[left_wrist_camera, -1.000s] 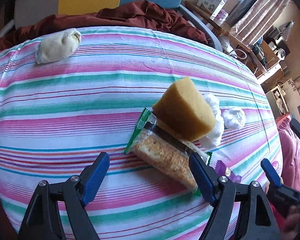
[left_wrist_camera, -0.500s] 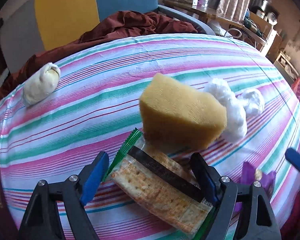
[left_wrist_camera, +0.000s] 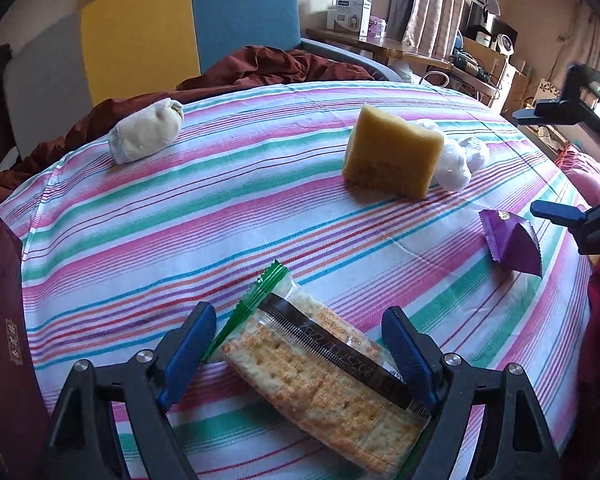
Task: Organize objects
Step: 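Grasp the second cracker packet with the left gripper and lift it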
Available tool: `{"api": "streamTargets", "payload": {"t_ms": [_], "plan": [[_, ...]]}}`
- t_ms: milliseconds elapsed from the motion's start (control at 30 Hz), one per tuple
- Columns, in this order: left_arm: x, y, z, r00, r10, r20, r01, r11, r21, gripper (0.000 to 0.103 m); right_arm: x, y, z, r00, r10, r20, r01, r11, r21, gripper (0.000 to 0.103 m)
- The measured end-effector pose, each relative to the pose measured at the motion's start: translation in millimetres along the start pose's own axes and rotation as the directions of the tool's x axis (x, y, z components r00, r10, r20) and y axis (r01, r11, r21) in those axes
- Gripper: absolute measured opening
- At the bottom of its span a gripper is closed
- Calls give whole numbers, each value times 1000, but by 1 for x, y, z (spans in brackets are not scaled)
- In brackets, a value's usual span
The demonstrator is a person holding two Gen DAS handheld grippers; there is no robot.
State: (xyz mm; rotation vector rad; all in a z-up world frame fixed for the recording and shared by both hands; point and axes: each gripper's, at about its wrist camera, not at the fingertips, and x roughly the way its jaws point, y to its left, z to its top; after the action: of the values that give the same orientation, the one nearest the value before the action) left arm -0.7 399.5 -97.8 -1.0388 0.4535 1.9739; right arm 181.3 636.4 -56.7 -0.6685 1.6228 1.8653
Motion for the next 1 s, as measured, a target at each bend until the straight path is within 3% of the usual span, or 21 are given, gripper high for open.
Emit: {"api": "streamTargets", "payload": {"t_ms": [67,167,400,467,533,733,867,1000], "plan": [[-6,3,-3,1000,-25,5,25,999,-27,86,3,1,-1,1000,-17,-5,17,1000,-11,84],[-17,13,-1,988,-155,30,157,980,-124,86,8,4,-1,998,-54,-14,54,998,-36,84],[-50,11,-4,995,-68,67,78,986,-146,86,13,5,-1,996,-85,-20,84,995,-54,84],[-49,9,-13,998,-65,13,66,979,-194,85,15,5,-1,996,-83,-25,82,995,-54,84],[-40,8,-22,992,-116,-55,100,966,-236,84,15,6,-1,997,-77,-31,75,996,-57,84],[-22,-19,-9,992,-88,-91,75,988,-135,82,19,6,-2,996,-76,-44,74,996,-56,84],[-9,-32,0,991,-98,-88,96,995,-21,82,21,5,-2,996,-77,-55,74,996,-56,84],[-14,-22,-5,987,-149,-63,148,989,-20,82,20,2,-3,995,-77,-59,73,996,-55,84]]}}
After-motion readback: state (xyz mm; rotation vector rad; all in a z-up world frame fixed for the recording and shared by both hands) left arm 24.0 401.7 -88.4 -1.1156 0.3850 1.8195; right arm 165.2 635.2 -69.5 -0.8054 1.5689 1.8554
